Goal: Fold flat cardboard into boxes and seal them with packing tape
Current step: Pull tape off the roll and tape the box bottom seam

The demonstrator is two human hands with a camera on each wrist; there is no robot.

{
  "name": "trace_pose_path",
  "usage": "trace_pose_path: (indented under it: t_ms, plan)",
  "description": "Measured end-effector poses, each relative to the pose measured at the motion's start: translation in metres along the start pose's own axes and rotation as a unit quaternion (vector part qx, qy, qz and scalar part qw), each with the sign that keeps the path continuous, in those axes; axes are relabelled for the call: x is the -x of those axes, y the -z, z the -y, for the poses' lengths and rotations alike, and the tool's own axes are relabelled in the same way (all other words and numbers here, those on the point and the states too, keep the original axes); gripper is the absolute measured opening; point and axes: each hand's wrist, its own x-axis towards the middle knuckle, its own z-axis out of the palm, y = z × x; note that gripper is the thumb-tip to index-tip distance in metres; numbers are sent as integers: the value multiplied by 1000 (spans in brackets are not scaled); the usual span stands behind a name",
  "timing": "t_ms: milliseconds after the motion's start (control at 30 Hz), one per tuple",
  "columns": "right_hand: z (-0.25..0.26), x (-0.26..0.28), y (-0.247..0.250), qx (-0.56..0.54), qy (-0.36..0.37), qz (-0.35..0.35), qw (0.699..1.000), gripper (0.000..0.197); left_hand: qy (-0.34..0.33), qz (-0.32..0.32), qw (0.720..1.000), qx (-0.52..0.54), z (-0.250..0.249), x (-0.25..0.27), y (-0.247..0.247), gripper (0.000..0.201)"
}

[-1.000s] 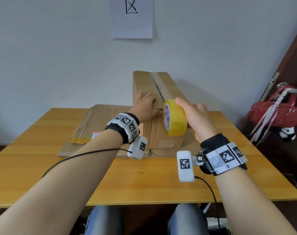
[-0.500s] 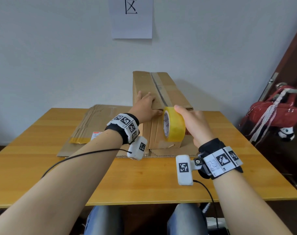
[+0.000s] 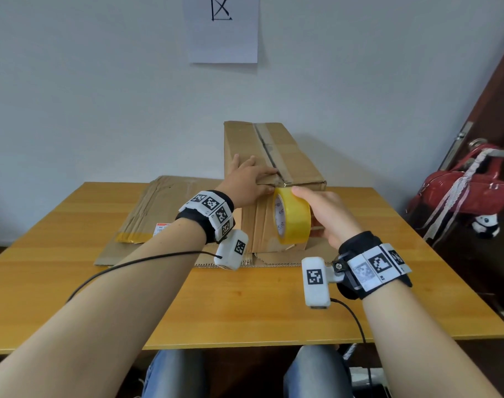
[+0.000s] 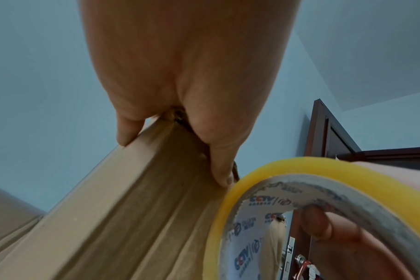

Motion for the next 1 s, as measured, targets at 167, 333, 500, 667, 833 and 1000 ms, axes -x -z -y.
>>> trace_pose_path:
  t_ms: [167,333,500,667,833,1000]
  plan:
    - [14,-14,9,26,10,-41,999,52,-2,2,1000,14,1,-1,0,50]
    - [27,-32,11,56,33,-107,992,59,-13,-35,999,23,9,-5,-5,59]
    - [28,-38,8,56,34,-66,996,64,19,-56,997,49,4,-3,-4,80]
    - [31,-36,8,46,16,-45,998,65,20,-52,997,58,5,-5,-5,82]
    - [30,-39,6,61,18,-25,998,71,10,-43,998,53,6,-6,-4,77]
    - [30,-40,3,84,25,-6,996,75,-12,-27,997,65,13,-7,-6,70]
